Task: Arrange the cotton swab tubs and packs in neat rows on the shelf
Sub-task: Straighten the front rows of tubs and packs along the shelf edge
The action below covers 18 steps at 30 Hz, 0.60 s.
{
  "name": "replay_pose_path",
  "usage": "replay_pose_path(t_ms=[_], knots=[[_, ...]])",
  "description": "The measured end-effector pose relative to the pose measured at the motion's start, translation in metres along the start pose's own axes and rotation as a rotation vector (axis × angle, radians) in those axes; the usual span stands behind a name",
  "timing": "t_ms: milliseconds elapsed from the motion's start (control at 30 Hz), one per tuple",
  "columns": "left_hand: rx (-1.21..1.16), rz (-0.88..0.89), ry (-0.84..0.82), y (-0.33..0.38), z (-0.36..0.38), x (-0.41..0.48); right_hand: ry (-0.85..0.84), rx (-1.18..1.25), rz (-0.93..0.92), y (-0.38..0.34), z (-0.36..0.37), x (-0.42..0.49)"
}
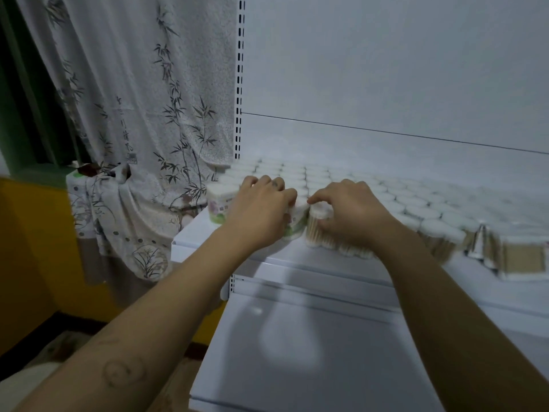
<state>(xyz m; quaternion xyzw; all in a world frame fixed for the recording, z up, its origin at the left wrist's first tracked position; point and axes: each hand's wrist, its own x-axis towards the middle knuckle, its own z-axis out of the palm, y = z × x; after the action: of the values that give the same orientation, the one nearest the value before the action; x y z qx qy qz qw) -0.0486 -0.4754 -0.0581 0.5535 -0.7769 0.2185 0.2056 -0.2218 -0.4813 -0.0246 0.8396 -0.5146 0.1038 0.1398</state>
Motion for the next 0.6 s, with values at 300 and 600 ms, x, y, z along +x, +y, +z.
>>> replay_pose_path(t_ms=[300,600], knots=[[-0.013,0.024,0.045,-0.002,0.01,-0.005,0.037,-0.071,0.078,-0.006,-0.002,-0.007],[-0.07,0.114,0.248,0.001,0.019,-0.019,0.106,-0.156,0.168,-0.023,0.007,-0.003]])
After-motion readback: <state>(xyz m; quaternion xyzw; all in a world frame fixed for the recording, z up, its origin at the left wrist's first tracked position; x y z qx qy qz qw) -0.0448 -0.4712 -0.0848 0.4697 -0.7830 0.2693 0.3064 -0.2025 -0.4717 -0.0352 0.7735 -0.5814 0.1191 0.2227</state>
